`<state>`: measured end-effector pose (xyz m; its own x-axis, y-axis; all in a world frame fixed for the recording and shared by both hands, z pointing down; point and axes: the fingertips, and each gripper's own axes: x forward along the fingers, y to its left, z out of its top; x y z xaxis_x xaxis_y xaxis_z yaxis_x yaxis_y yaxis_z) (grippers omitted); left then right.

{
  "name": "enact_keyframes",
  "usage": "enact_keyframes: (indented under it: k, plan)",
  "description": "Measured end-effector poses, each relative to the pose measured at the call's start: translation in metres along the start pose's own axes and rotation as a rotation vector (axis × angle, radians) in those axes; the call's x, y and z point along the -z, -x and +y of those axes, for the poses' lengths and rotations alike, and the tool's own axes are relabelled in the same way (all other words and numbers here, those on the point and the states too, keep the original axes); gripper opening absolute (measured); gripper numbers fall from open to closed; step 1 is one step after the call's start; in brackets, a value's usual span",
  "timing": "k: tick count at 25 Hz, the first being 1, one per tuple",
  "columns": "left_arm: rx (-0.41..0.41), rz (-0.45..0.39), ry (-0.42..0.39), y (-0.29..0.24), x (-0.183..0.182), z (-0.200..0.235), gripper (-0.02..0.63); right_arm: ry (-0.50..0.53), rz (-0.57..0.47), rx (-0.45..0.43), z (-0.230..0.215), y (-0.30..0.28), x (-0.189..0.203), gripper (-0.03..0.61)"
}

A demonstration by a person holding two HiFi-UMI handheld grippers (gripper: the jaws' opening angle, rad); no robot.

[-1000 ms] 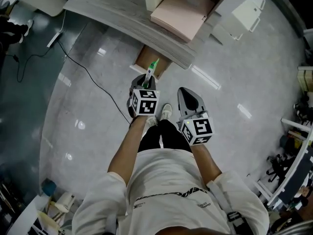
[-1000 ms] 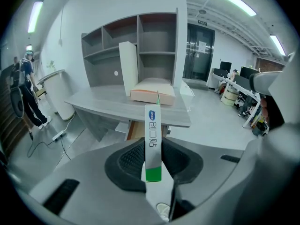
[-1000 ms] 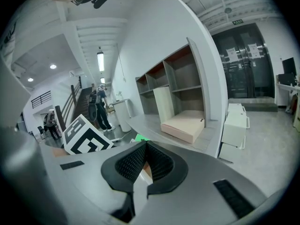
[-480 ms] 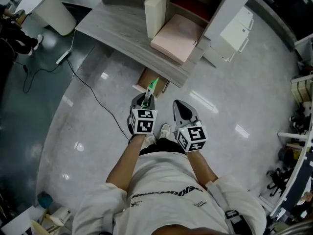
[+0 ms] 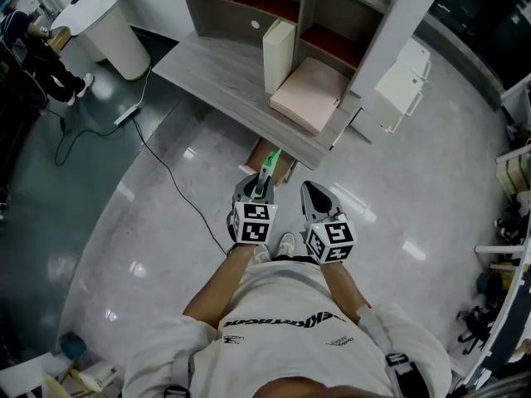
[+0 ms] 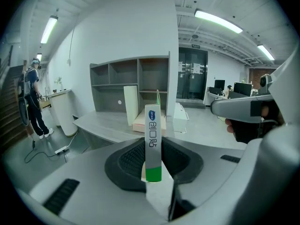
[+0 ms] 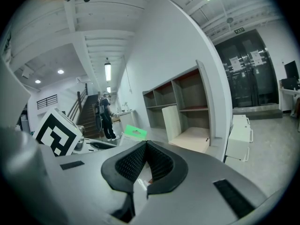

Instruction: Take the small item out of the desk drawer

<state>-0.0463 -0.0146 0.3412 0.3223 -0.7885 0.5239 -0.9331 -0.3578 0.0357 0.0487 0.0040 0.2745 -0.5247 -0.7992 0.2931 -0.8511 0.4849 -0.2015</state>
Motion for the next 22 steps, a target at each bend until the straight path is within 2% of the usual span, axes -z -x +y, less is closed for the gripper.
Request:
enact_keyframes:
  k: [13, 22]
  plan:
    - [-0.005, -0.115, -0.006, 0.043, -0.049, -0.003, 0.1, -0.008, -0.071, -0.016, 0.009, 0.002, -0.044, 0.032]
    - [-0.028, -0.178, -0.009, 0.055, -0.064, 0.006, 0.098, 0.022, -0.095, -0.032, 0.014, -0.002, -0.057, 0.032]
